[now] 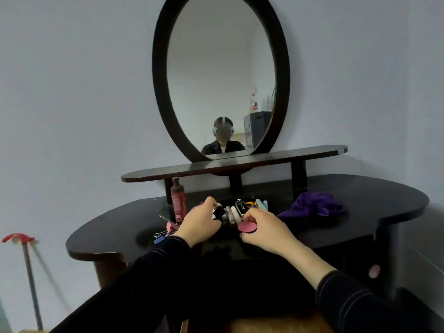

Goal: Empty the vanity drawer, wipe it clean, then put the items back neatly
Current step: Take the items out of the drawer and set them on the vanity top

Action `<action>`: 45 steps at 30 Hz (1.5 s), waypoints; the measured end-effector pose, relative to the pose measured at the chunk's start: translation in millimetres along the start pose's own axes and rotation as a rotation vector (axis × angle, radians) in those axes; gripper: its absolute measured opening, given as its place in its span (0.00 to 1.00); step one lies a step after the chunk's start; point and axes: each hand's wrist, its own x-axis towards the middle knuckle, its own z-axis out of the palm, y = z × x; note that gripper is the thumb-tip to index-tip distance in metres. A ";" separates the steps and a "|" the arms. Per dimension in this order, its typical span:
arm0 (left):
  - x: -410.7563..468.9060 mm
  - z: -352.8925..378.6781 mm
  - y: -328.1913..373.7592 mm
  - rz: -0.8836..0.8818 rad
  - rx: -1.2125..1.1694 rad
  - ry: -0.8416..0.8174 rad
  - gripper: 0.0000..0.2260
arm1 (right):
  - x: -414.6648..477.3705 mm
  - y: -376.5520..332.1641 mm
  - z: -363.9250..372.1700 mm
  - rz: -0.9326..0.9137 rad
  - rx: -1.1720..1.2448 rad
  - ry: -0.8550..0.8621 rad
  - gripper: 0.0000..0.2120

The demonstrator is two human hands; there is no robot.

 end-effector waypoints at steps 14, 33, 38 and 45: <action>24.4 45.0 -1.2 0.092 0.337 0.130 0.16 | 1.0 7.9 0.9 0.073 0.244 0.075 0.11; -14.7 40.9 -19.0 0.103 0.143 0.243 0.05 | 4.9 9.5 -3.6 0.109 0.401 0.082 0.11; -8.3 43.7 -13.6 0.061 0.225 0.276 0.07 | 4.0 9.1 -5.6 0.146 0.431 0.069 0.11; -4.0 49.0 -13.4 0.074 0.230 0.239 0.10 | 4.0 8.6 -5.6 0.147 0.419 0.064 0.10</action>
